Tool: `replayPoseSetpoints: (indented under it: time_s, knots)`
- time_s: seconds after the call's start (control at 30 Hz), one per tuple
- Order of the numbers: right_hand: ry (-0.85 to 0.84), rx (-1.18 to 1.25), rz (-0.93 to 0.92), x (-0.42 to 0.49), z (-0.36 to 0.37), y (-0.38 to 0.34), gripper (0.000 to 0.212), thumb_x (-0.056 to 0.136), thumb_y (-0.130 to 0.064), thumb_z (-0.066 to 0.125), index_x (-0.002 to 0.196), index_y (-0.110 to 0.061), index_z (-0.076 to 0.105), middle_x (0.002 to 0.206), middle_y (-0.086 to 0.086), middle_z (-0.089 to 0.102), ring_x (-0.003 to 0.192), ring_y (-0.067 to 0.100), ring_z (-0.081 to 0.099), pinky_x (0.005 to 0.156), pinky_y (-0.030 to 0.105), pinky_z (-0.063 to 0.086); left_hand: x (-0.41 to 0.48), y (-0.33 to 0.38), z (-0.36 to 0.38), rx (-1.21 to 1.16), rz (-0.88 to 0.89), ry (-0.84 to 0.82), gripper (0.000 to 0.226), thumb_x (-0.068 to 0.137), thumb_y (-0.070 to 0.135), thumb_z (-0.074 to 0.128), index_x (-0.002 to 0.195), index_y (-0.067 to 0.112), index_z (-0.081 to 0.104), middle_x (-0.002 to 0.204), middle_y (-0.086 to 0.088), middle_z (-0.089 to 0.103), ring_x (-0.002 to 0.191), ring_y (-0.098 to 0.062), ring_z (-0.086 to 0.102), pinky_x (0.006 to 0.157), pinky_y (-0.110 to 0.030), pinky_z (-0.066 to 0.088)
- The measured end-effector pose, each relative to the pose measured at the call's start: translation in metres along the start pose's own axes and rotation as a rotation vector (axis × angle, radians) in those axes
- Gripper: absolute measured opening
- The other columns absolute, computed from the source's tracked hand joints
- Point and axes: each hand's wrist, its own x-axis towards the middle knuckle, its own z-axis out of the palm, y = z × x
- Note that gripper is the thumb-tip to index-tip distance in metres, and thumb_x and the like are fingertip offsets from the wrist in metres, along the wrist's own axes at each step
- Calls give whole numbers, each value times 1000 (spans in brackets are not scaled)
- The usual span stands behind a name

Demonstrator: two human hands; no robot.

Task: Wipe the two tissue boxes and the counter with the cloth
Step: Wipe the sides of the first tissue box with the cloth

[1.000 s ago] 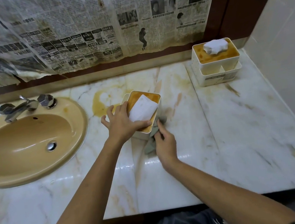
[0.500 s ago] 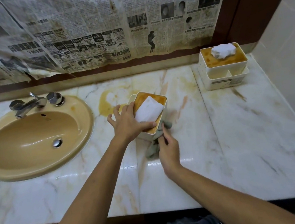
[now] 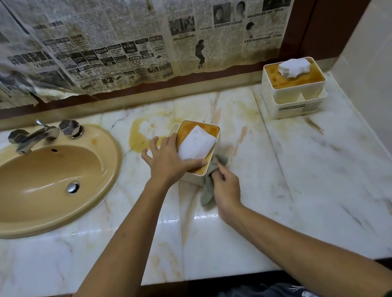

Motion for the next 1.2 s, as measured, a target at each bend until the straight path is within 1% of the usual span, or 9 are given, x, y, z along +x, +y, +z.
replayPoseSetpoints:
  time_s: [0.1, 0.2, 0.33, 0.43, 0.63, 0.8, 0.93, 1.07, 1.2]
  knots:
    - [-84, 41, 37, -5, -14, 5, 29, 103, -15, 50, 121, -24, 70, 110, -6, 73, 109, 16, 66, 96, 34, 55, -1, 3, -5, 12, 11, -20, 114, 54, 86, 67, 146, 26, 36, 147, 7, 42, 145, -25, 15, 111, -54, 8]
    - [-13, 95, 20, 11, -32, -15, 25, 103, -14, 48, 104, -22, 71, 109, 3, 73, 108, 22, 67, 97, 42, 55, 0, 7, -10, 5, -4, -65, 113, 57, 82, 70, 147, 26, 33, 149, 5, 40, 145, -27, 15, 111, -56, 9]
    - [63, 174, -17, 30, -60, -42, 26, 104, -13, 45, 112, -19, 69, 111, 3, 73, 107, 21, 68, 91, 35, 56, 3, 16, -11, -19, -87, -148, 121, 63, 82, 67, 155, 23, 16, 157, -4, 28, 147, -30, 12, 113, -59, 7]
    - [72, 206, -42, 33, -77, -58, 26, 105, -13, 44, 111, -20, 69, 107, 0, 73, 101, 18, 68, 81, 29, 55, 3, 29, -15, -73, -138, -121, 130, 63, 85, 63, 158, 24, -2, 160, -11, 23, 148, -33, 13, 114, -58, 6]
    - [74, 186, -96, 34, -88, -68, 28, 104, -13, 44, 108, -24, 70, 107, 1, 73, 101, 20, 69, 88, 37, 56, 14, 59, -13, 126, -121, -121, 143, 53, 97, 53, 157, 22, -10, 156, -20, 28, 145, -42, 16, 114, -60, 6]
    - [55, 177, -138, 33, -85, -79, 31, 105, -12, 42, 104, -26, 70, 98, -5, 74, 92, 14, 69, 79, 32, 57, 16, 63, -5, 201, -78, -124, 141, 58, 83, 68, 157, 21, -10, 156, -20, 28, 146, -44, 14, 115, -61, 5]
    - [28, 148, -150, 37, -83, -83, 31, 105, -12, 41, 107, -25, 70, 102, -2, 73, 94, 15, 69, 84, 36, 56, 20, 50, -10, 136, 30, -182, 143, 53, 70, 82, 156, 30, -9, 157, -9, 30, 149, -40, 6, 115, -63, 2]
    - [-17, 116, -144, 39, -82, -83, 31, 104, -12, 41, 109, -23, 70, 105, 0, 73, 99, 19, 67, 87, 40, 54, 27, 34, -31, 204, 264, -354, 148, 46, 58, 92, 152, 45, -12, 162, 2, 25, 151, -36, -3, 116, -61, -3]
    - [-40, 97, -144, 37, -79, -81, 32, 105, -13, 41, 107, -26, 71, 105, 1, 74, 100, 19, 68, 91, 44, 54, 33, 24, -41, 299, 384, -453, 151, 45, 61, 91, 151, 47, -16, 162, -1, 18, 151, -32, -6, 116, -60, -4]
